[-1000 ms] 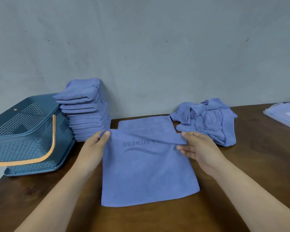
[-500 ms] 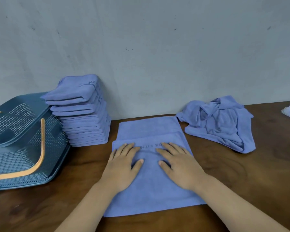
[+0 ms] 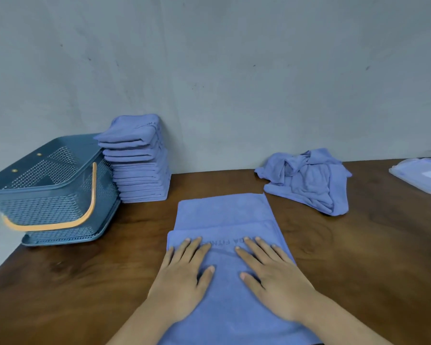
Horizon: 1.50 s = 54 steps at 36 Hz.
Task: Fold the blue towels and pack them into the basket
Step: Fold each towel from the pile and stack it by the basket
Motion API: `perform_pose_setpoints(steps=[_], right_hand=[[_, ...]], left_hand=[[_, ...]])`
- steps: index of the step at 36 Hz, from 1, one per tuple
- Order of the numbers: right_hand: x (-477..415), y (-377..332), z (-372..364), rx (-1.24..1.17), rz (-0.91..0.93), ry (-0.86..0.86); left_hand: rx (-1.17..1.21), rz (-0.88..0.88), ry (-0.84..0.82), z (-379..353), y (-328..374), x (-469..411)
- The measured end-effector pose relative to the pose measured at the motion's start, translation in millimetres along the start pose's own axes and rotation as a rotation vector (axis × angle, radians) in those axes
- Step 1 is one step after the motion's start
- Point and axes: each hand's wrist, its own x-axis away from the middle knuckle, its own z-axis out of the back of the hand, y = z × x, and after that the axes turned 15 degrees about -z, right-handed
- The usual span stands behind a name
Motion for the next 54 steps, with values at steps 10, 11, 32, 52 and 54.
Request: perform_pose_setpoints(steps=[10, 11, 32, 52, 54], right_hand=[[35.0, -3.2, 1.3, -0.007, 0.02, -0.027], [33.5, -2.8, 3.4, 0.001, 0.03, -0.017], [-125.9, 73.5, 24.1, -0.104, -0.144, 0.067], [-117.1, 70.9, 36.8, -0.248, -0.093, 0.152], [-113.5, 76.4, 39.8, -0.375, -0.001, 0.225]], left_hand=[[0.06, 0.004, 0.015, 1.7, 20.6, 28.9], [0.056, -0.004, 0.023, 3.2, 19.7, 28.0], [0.129, 0.057, -0.033, 10.1, -90.5, -89.9], [0.17, 0.187, 0.246, 30.9, -118.4, -78.4], [0.287, 0.112, 0.299, 42.8, -120.3, -72.0]])
